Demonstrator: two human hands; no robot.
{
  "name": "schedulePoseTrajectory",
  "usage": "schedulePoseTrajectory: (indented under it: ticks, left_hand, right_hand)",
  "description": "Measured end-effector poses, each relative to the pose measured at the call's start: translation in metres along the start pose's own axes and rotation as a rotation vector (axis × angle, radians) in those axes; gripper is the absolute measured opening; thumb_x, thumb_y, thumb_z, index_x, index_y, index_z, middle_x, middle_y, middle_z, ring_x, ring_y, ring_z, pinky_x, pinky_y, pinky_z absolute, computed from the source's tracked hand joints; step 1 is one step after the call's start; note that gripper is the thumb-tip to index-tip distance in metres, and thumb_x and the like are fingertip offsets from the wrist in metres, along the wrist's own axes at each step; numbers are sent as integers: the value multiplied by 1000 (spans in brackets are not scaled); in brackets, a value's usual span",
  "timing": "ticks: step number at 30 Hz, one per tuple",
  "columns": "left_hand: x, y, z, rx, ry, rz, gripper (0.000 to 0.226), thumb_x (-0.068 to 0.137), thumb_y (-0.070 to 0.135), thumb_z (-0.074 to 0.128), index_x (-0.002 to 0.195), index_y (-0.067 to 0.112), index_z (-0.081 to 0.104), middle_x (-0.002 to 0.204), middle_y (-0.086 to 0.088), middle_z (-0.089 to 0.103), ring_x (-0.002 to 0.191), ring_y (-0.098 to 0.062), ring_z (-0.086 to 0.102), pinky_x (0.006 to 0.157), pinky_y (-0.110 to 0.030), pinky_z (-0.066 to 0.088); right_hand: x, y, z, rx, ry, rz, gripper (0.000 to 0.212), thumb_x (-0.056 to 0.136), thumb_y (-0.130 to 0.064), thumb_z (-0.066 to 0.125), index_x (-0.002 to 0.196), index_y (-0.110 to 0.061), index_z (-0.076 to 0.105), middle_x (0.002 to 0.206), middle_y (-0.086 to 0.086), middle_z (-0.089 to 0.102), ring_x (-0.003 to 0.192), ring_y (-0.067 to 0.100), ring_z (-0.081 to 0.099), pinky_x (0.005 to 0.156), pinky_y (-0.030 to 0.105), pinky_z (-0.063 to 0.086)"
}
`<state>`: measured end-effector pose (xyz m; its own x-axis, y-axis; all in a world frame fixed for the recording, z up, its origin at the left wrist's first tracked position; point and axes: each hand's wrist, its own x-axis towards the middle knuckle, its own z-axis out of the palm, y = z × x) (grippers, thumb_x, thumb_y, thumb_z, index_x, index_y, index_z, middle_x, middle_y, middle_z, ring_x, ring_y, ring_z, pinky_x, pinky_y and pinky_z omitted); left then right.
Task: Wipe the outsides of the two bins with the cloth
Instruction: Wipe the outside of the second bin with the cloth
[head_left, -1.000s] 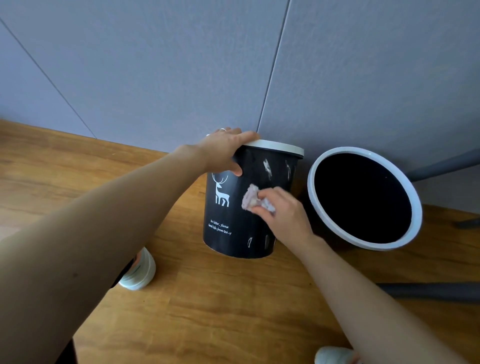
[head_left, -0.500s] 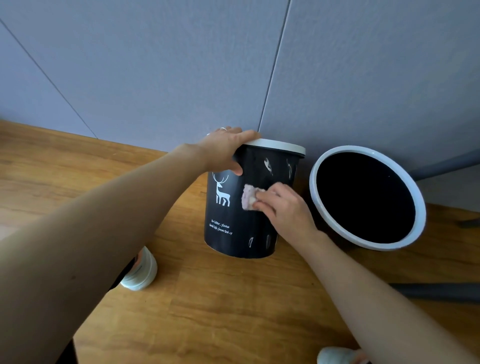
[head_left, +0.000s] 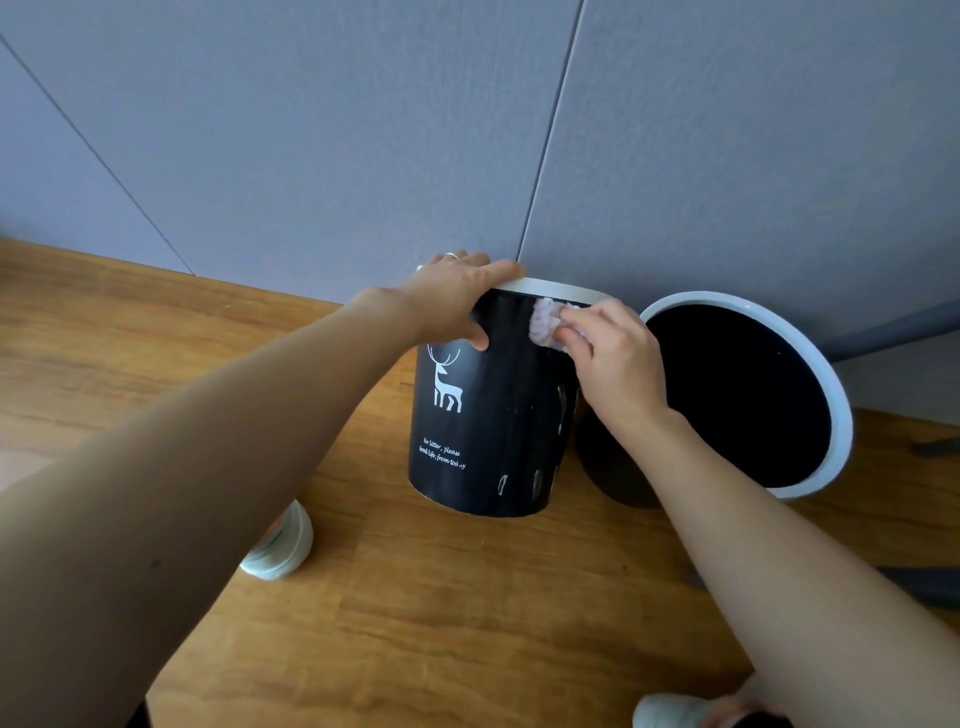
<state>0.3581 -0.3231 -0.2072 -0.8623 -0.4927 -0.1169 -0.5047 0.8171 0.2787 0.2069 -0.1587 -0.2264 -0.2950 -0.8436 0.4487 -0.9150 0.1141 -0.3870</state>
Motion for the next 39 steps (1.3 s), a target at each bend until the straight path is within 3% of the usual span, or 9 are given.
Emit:
schedulePoseTrajectory:
  ticks: [9, 15, 21, 25, 32, 35, 39]
  left_hand:
    - [-4, -7, 0, -13, -1, -19, 84, 70, 29, 82, 140, 31, 35, 117, -5, 52, 113, -30, 45, 101, -45, 35]
    - [-4, -9, 2, -73, 22, -10, 84, 69, 24, 84, 138, 30, 38, 116, -7, 51, 112, -30, 44, 98, -39, 33]
    - [-3, -6, 4, -52, 30, -5, 83, 69, 24, 83, 139, 29, 37, 115, -8, 52, 112, -31, 46, 100, -40, 34]
    - [-5, -9, 2, -58, 31, -8, 84, 69, 24, 84, 138, 28, 38, 115, -9, 52, 111, -32, 46, 98, -38, 35]
    - [-4, -6, 2, -51, 25, 3, 83, 70, 25, 83, 139, 29, 36, 118, -8, 52, 112, -31, 45, 98, -39, 35]
    - [-6, -6, 2, -46, 30, -1, 85, 71, 25, 83, 141, 30, 35, 119, -9, 52, 112, -31, 46, 100, -39, 35]
    - [-7, -5, 2, -26, 39, -8, 87, 72, 26, 82, 143, 29, 33, 120, -10, 51, 113, -31, 46, 98, -38, 34]
  right_hand:
    - [-3, -8, 8, 50, 4, -45, 9, 86, -6, 68, 91, 0, 73, 83, 17, 60, 76, 35, 58, 67, 39, 48]
    - [-42, -12, 8, 111, -199, -175, 9, 87, -3, 69, 94, 0, 73, 81, 15, 59, 75, 30, 55, 64, 45, 50]
    - [5, -6, 3, 22, -65, -60, 11, 89, -9, 64, 94, -1, 71, 87, 17, 59, 83, 38, 57, 71, 43, 49]
    - [7, -10, 4, -2, -86, -79, 11, 90, -10, 65, 89, -1, 70, 85, 17, 59, 82, 36, 56, 68, 45, 49]
    - [-44, -6, 7, 1, -270, -252, 10, 90, -5, 64, 96, -3, 71, 85, 13, 57, 77, 29, 56, 57, 45, 51]
    - [-16, -7, 6, -69, -181, -217, 6, 88, -7, 65, 91, -4, 70, 84, 14, 57, 77, 34, 55, 57, 45, 50]
    - [11, -11, 7, -100, -80, -103, 18, 93, -19, 60, 86, -4, 67, 83, 14, 55, 81, 35, 55, 60, 45, 49]
